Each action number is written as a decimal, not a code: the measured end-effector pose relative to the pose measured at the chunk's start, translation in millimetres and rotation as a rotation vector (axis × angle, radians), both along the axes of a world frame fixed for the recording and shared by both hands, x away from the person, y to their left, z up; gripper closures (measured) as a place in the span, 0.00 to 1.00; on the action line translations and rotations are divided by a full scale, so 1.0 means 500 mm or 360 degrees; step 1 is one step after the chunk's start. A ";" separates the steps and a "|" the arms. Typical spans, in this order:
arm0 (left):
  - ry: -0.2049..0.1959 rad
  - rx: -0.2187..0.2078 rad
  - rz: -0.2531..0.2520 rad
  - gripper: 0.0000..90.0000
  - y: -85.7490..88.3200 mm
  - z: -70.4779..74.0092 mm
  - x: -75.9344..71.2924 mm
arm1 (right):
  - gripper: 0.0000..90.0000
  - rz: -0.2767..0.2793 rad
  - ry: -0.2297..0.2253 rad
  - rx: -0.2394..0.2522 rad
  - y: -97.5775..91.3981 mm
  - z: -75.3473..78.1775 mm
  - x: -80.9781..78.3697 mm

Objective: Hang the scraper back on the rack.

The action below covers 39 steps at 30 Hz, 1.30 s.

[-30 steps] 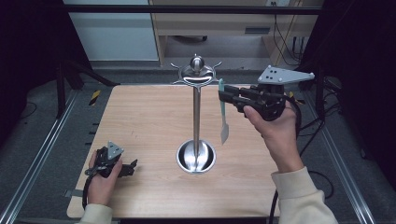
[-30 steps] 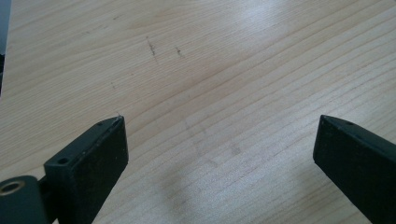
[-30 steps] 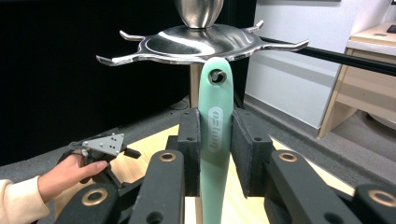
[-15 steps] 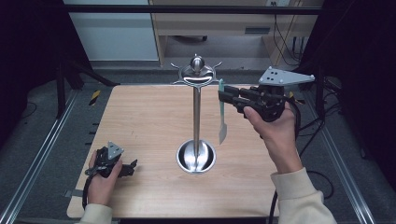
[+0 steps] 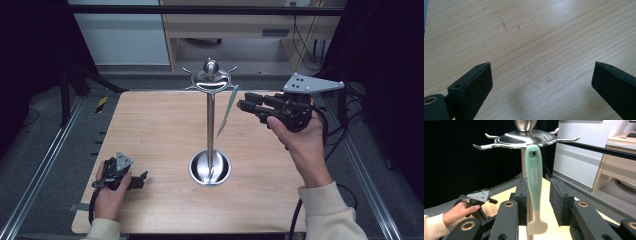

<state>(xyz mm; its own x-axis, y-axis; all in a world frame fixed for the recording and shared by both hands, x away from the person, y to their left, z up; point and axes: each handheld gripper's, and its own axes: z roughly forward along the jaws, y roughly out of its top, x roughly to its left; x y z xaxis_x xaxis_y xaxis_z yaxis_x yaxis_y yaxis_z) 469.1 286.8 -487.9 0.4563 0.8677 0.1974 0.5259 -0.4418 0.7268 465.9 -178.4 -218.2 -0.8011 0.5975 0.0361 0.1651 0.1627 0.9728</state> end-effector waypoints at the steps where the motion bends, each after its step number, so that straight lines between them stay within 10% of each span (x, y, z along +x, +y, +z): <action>1: 0.0002 0.0000 -0.0001 0.03 0.000 0.000 0.000 | 0.75 -0.0018 0.0000 -0.0013 -0.003 0.000 -0.001; 18: 0.0010 0.0008 -0.0005 0.03 -0.001 -0.002 -0.001 | 0.14 -0.0456 0.0055 -0.0247 -0.046 -0.056 0.011; 39: 0.0022 0.0017 -0.0013 0.03 -0.004 -0.005 0.000 | 0.05 -0.0558 0.0144 -0.0363 -0.092 -0.169 -0.019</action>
